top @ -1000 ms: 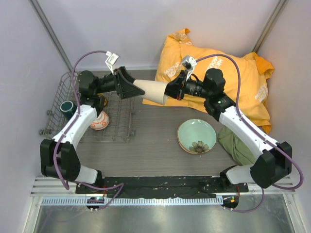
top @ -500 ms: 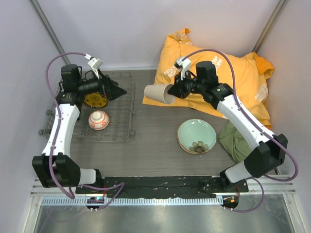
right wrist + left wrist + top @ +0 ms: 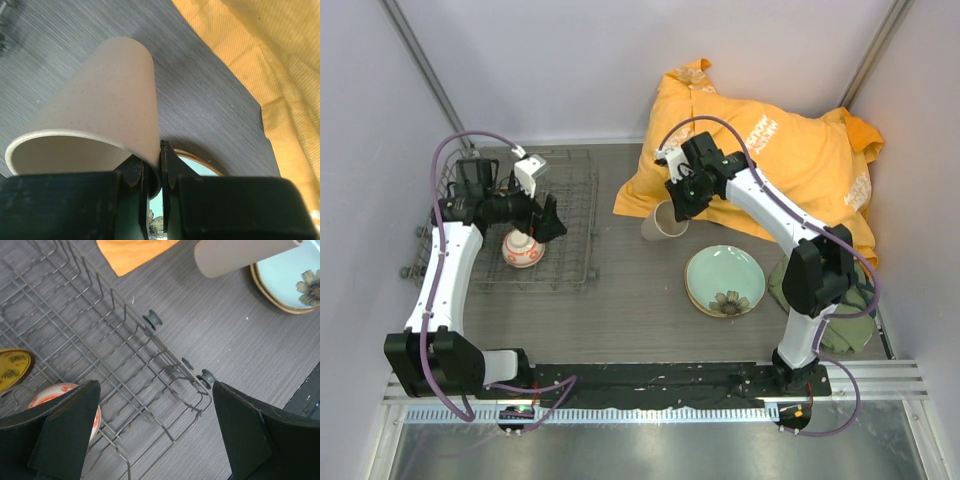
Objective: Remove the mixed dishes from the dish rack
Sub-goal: Place the cup at the center of the board.
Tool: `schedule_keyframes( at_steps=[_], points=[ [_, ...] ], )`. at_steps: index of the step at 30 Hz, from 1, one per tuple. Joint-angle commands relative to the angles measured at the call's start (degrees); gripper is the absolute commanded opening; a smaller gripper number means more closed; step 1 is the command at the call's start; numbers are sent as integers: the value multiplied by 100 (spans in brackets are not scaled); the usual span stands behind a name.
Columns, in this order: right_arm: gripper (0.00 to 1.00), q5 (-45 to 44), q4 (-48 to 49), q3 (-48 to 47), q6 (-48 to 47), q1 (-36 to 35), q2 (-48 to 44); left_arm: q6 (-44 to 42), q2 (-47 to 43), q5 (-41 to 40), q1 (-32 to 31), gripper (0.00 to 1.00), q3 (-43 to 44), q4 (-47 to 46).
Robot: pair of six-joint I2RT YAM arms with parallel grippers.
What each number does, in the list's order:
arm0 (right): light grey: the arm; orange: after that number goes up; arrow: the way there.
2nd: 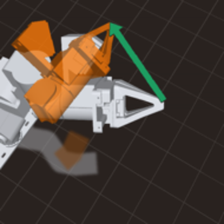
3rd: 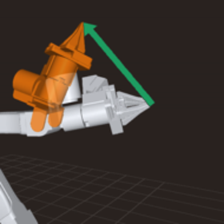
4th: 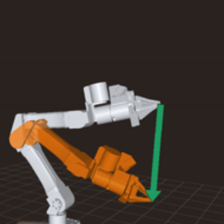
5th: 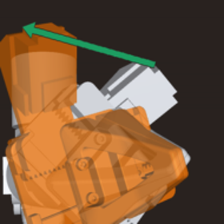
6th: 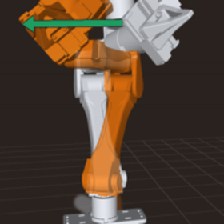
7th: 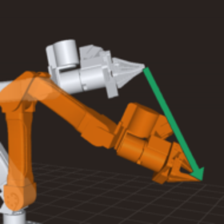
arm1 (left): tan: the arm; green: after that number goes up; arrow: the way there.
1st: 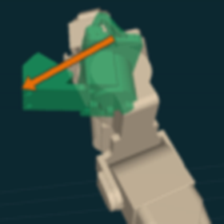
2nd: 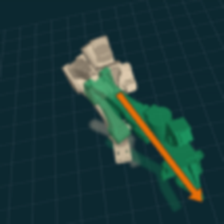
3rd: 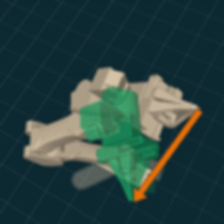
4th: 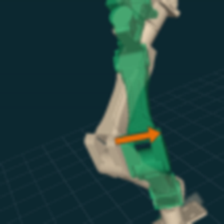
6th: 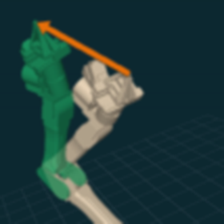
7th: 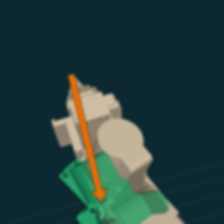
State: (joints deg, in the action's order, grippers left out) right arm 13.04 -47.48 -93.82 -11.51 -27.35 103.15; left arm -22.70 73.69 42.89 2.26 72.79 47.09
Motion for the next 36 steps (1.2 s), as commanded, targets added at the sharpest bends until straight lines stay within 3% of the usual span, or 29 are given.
schedule_keyframes(
  at_steps=[1,24,36],
  points=[
    [1,-442,-734,-698,-141,-200,248,-437,-145,-440,2,100,-72,327],
    [1,-750,-1747,-1323,-405,-736,1172,-727,-4,-598,-6,100,-231,582],
    [34,-750,-1720,-1297,-414,-771,1286,-780,-30,-554,-6,100,-336,582]
  ],
)
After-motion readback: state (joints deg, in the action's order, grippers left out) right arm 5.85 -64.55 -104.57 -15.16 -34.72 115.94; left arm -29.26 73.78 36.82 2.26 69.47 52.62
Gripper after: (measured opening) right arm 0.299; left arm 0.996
